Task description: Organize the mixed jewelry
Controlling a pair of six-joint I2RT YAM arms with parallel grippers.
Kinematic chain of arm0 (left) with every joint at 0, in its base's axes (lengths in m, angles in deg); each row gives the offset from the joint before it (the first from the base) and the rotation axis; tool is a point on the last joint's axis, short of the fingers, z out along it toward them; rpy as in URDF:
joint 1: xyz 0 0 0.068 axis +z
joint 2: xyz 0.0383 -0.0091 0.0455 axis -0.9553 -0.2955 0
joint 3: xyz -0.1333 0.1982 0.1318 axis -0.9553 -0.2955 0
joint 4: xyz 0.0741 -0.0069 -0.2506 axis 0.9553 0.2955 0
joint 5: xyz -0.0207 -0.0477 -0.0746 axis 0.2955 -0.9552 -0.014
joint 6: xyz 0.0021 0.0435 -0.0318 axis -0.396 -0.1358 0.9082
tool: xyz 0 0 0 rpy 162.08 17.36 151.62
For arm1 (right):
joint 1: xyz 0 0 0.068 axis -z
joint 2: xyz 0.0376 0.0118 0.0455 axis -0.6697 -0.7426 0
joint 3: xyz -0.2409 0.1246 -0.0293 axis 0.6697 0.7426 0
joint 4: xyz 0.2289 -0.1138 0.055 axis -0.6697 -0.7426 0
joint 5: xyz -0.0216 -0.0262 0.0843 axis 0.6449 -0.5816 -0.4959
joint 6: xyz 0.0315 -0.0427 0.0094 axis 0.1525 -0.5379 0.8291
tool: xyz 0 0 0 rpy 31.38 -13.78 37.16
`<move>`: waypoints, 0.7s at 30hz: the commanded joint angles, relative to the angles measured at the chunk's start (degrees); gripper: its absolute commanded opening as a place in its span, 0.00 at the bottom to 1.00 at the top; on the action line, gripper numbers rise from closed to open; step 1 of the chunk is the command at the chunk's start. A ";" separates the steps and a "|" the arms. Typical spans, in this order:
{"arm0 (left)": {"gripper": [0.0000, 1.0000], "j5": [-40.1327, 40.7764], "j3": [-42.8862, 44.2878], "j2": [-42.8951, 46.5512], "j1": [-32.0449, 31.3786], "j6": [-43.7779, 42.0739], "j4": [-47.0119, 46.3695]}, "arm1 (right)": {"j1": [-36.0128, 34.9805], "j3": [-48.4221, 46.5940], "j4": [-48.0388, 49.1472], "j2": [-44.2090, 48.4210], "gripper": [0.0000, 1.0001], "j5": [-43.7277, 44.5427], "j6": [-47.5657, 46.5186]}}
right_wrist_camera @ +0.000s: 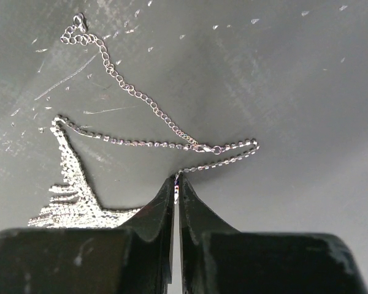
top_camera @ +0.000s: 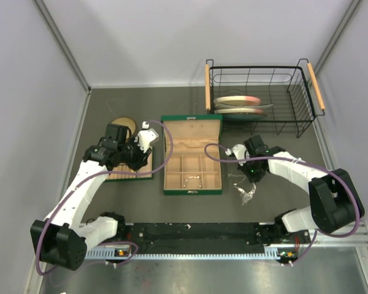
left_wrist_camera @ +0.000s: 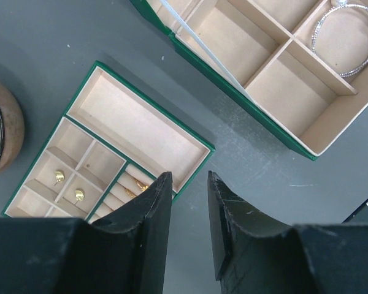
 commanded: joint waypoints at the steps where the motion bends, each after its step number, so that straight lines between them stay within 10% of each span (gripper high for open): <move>1: 0.35 -1.28 -0.96 0.10 -0.17 -0.17 -3.53 | -0.04 0.26 3.41 -0.30 0.00 5.03 -0.40; 21: 0.33 -15.34 0.70 -4.02 -1.58 2.20 -9.94 | -0.04 -12.75 -6.52 9.19 0.00 1.51 1.01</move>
